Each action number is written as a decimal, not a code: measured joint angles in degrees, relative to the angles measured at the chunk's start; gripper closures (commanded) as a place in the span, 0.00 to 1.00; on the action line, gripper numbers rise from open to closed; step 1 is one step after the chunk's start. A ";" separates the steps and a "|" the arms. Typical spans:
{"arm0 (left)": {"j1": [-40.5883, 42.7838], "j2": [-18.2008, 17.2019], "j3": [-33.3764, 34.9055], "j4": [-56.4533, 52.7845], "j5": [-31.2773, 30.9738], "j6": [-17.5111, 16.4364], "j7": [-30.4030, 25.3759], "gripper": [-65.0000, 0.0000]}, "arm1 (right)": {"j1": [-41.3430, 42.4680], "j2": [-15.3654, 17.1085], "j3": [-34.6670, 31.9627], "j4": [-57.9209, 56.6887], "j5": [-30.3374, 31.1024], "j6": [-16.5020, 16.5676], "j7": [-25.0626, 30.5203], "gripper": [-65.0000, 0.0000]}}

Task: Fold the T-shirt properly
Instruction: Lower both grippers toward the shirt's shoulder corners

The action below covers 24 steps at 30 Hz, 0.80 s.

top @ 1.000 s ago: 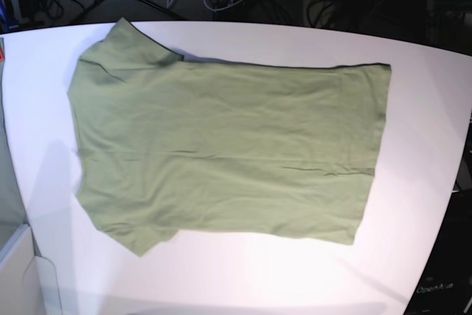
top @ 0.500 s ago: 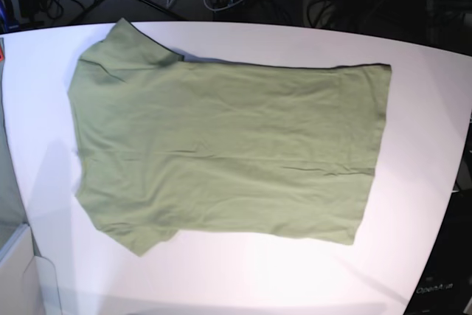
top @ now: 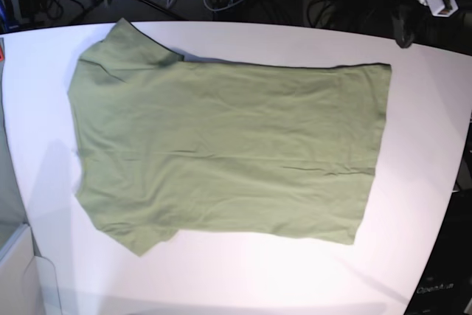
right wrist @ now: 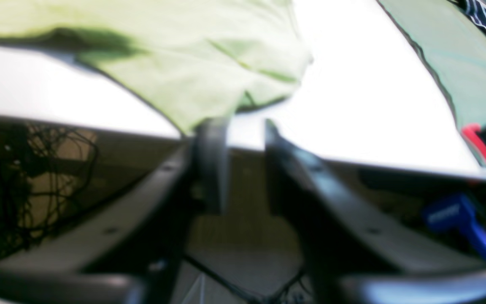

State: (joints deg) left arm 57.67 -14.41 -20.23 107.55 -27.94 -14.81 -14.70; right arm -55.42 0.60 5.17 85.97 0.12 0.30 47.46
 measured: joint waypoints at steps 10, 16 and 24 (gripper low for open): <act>-8.50 4.59 -12.15 1.64 0.48 -0.20 20.37 0.93 | 5.18 -0.15 -1.73 8.22 0.28 0.22 -17.53 0.32; -11.76 4.55 -16.50 3.56 0.44 -0.39 26.08 0.67 | 8.09 -0.15 -1.92 8.17 3.13 2.71 -23.74 0.29; -11.78 4.59 -17.73 5.49 0.46 -0.46 26.45 0.62 | 10.47 -0.13 -1.73 8.13 11.65 4.17 -27.36 0.29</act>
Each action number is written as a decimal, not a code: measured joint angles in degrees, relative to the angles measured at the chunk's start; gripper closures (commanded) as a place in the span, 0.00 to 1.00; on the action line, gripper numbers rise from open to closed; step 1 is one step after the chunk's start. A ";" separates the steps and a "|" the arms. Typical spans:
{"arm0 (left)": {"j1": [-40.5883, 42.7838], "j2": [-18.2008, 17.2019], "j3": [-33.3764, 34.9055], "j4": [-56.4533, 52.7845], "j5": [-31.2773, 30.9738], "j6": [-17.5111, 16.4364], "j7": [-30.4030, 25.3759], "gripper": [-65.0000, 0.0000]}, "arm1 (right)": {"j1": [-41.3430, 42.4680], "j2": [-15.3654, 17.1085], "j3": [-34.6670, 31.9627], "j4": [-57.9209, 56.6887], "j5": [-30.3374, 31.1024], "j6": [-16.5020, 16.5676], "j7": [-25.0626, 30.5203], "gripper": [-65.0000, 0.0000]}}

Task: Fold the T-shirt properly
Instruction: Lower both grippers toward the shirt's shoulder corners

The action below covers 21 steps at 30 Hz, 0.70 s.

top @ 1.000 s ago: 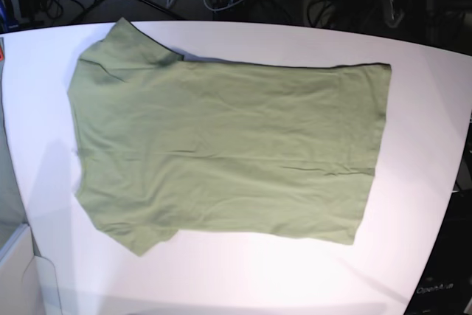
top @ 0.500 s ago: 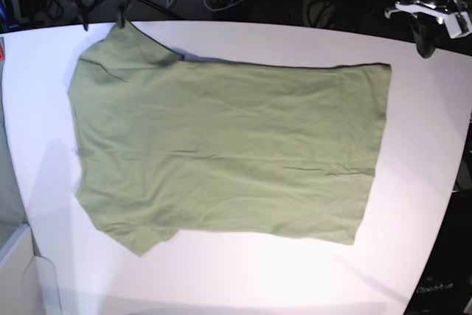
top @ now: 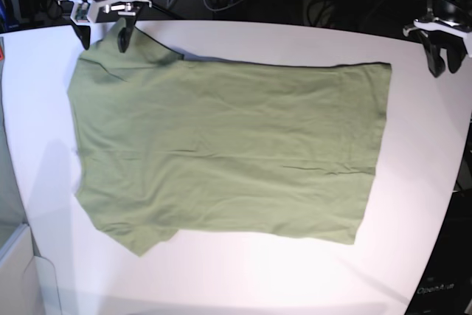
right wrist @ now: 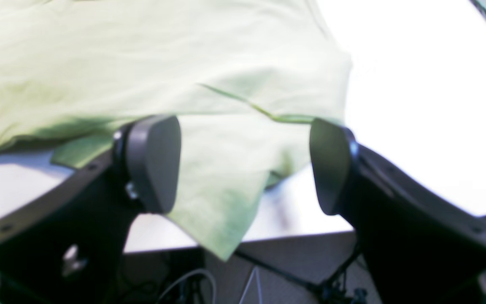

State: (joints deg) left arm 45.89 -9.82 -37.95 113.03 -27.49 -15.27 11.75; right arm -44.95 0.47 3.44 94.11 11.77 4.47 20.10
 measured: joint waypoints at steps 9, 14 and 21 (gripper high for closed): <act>-1.22 0.02 -0.44 0.00 0.04 0.02 0.17 0.62 | -0.33 -0.98 0.52 -3.30 7.37 -0.02 0.20 0.29; -1.42 0.00 -2.12 -0.04 0.22 0.13 0.11 0.62 | 0.00 -0.92 0.81 -4.44 8.15 -0.02 0.00 0.29; -1.62 0.00 -3.87 -0.04 0.20 0.15 0.09 0.62 | 0.04 -0.81 -2.27 -5.38 8.17 0.00 -0.04 0.29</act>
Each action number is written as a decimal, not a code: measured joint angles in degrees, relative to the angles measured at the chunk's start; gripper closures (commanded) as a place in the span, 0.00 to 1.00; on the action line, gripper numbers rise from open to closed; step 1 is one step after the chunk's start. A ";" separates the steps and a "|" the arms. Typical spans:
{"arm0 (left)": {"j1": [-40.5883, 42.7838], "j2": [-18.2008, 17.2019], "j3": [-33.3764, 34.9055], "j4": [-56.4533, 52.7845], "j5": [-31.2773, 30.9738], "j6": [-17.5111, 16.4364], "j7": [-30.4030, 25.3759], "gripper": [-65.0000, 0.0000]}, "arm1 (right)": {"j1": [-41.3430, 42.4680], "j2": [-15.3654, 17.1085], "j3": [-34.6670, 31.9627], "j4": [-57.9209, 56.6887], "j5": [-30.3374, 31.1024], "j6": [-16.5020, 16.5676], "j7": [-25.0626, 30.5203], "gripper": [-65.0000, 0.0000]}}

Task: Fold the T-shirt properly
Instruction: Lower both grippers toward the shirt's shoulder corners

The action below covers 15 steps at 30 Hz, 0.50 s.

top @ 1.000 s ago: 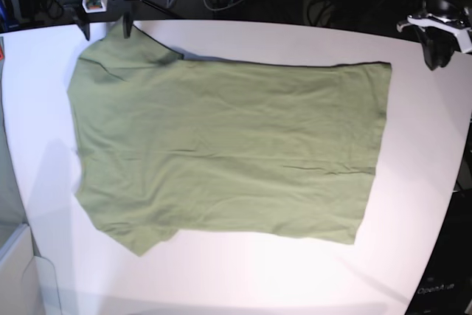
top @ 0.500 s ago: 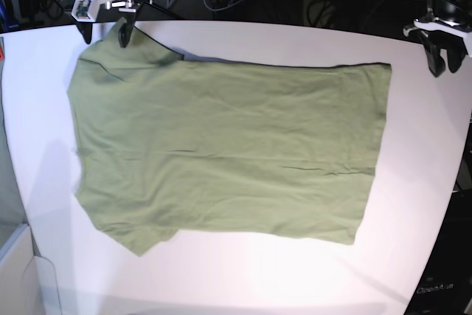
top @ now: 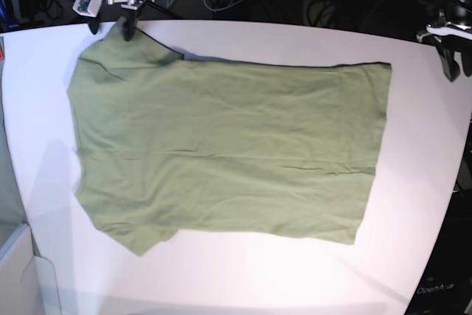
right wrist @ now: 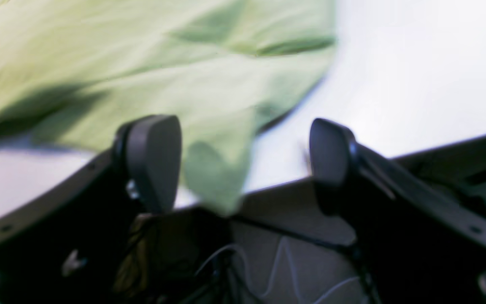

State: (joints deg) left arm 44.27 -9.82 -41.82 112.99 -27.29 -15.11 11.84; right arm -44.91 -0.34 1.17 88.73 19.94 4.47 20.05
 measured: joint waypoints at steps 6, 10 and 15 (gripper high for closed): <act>0.00 0.13 -1.77 0.00 0.02 0.22 0.28 0.62 | 0.04 -0.28 -2.71 -0.39 -0.22 -0.02 0.70 0.29; 0.04 0.15 -2.36 0.00 0.00 -0.55 0.39 0.62 | 0.94 -0.28 -2.97 -0.39 -0.22 0.00 0.26 0.32; 0.20 0.20 -2.54 0.00 0.00 -0.13 0.37 0.62 | 1.44 -0.26 -2.93 -0.35 0.04 0.00 -0.02 0.68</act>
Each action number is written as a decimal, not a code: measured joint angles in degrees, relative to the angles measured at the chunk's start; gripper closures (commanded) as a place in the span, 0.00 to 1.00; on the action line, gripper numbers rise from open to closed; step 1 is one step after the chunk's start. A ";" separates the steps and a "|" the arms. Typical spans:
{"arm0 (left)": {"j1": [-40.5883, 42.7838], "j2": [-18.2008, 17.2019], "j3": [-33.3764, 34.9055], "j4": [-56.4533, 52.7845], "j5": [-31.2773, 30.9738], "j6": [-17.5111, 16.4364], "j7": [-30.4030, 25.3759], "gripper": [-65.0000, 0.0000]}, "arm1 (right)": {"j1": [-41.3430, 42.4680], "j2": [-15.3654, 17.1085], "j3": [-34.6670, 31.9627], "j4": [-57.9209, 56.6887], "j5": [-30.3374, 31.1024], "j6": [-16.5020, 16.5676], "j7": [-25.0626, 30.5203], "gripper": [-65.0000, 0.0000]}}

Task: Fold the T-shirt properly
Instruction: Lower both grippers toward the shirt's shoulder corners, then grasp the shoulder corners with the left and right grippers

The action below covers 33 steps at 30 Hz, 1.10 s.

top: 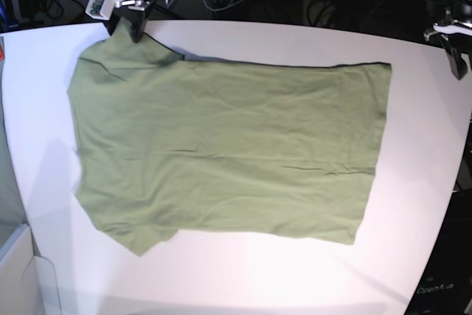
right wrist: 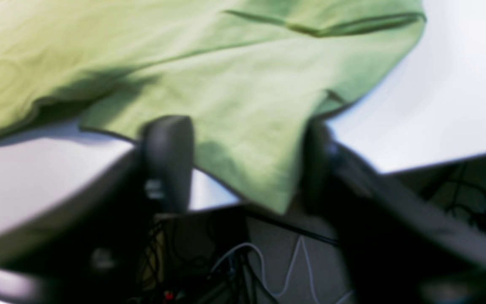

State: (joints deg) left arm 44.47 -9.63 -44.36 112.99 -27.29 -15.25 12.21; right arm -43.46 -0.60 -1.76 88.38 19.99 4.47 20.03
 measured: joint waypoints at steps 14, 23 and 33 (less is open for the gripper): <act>0.02 1.20 -0.83 0.00 0.00 0.00 -0.15 0.62 | 1.07 0.46 0.22 1.09 -0.04 -0.07 0.04 0.98; -5.33 -1.01 -0.83 -0.72 0.02 -0.02 11.89 0.62 | 1.22 0.48 0.22 4.22 0.00 -0.15 0.07 0.98; -21.03 -1.49 -0.52 -13.03 -0.24 -13.90 28.39 0.39 | 1.05 0.55 0.17 4.31 -0.04 -0.04 -0.20 0.98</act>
State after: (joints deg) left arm 23.44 -11.11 -44.88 99.96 -27.53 -29.15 40.60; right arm -42.41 -0.05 -1.58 92.68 19.94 4.43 19.84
